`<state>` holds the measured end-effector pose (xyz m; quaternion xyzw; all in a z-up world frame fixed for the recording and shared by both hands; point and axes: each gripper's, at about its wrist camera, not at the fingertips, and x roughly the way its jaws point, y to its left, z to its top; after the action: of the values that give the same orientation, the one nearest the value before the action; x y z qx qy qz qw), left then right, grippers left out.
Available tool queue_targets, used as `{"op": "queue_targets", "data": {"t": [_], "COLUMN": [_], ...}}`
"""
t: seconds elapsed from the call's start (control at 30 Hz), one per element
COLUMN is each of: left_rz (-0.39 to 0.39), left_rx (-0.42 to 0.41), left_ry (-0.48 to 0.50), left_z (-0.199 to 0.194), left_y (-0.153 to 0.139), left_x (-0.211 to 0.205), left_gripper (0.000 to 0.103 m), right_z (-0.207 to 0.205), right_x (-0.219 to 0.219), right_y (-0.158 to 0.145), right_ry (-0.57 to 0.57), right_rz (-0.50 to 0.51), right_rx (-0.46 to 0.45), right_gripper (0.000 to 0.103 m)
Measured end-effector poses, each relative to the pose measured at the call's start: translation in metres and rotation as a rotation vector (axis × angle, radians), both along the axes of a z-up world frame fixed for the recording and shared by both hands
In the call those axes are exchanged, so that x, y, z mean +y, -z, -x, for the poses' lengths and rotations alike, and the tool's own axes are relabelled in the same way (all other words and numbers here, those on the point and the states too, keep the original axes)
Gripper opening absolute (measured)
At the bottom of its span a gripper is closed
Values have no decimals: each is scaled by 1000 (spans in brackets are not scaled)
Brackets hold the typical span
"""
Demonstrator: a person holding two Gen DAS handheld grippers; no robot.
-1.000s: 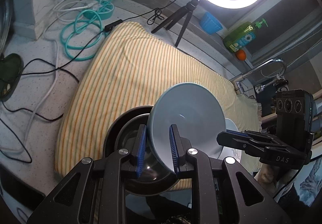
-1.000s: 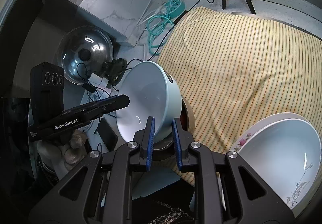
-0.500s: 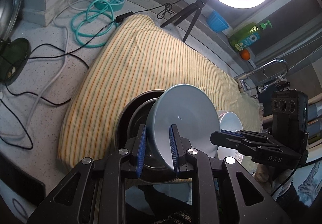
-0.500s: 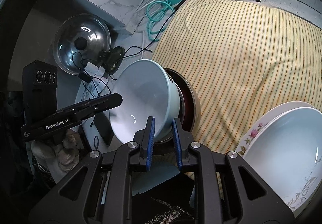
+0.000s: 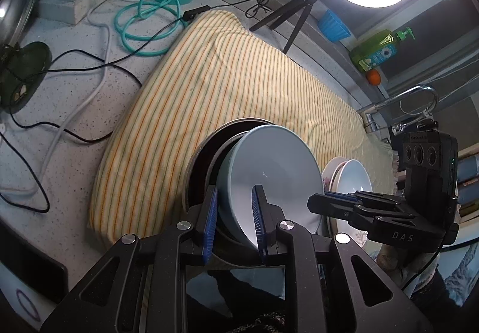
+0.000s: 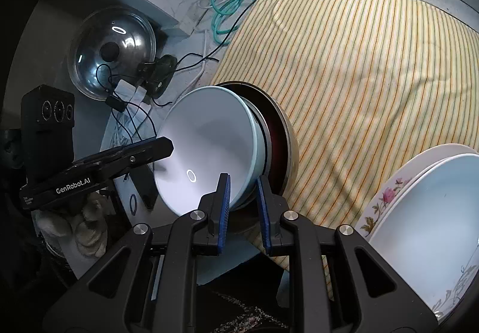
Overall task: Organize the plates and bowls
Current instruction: 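Lower the white bowl into the red-sided bowl inside the steel bowl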
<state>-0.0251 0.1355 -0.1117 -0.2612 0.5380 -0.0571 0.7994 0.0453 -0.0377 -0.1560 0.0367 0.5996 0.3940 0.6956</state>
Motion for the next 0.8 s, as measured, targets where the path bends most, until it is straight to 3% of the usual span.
{"op": "queue_targets", "data": {"t": [0.4, 0.47, 0.53, 0.8], "left_rz": [1, 4, -1, 4], "left_rx": [12, 11, 10, 0], "left_ry": [-7, -7, -2, -7], "left_z": [0, 0, 0, 3], "left_y": [2, 1, 0, -3], "left_x": [1, 1, 1, 1], "left_gripper": [20, 20, 20, 20], "right_z": [2, 2, 1, -2], "right_x": [6, 5, 3, -10], "right_y": [3, 1, -2, -16], "right_ry": [-17, -17, -13, 5], "right_rz": [16, 8, 1, -30], "right_rx": [-21, -25, -36, -50], "right_gripper": [22, 35, 41, 42]}}
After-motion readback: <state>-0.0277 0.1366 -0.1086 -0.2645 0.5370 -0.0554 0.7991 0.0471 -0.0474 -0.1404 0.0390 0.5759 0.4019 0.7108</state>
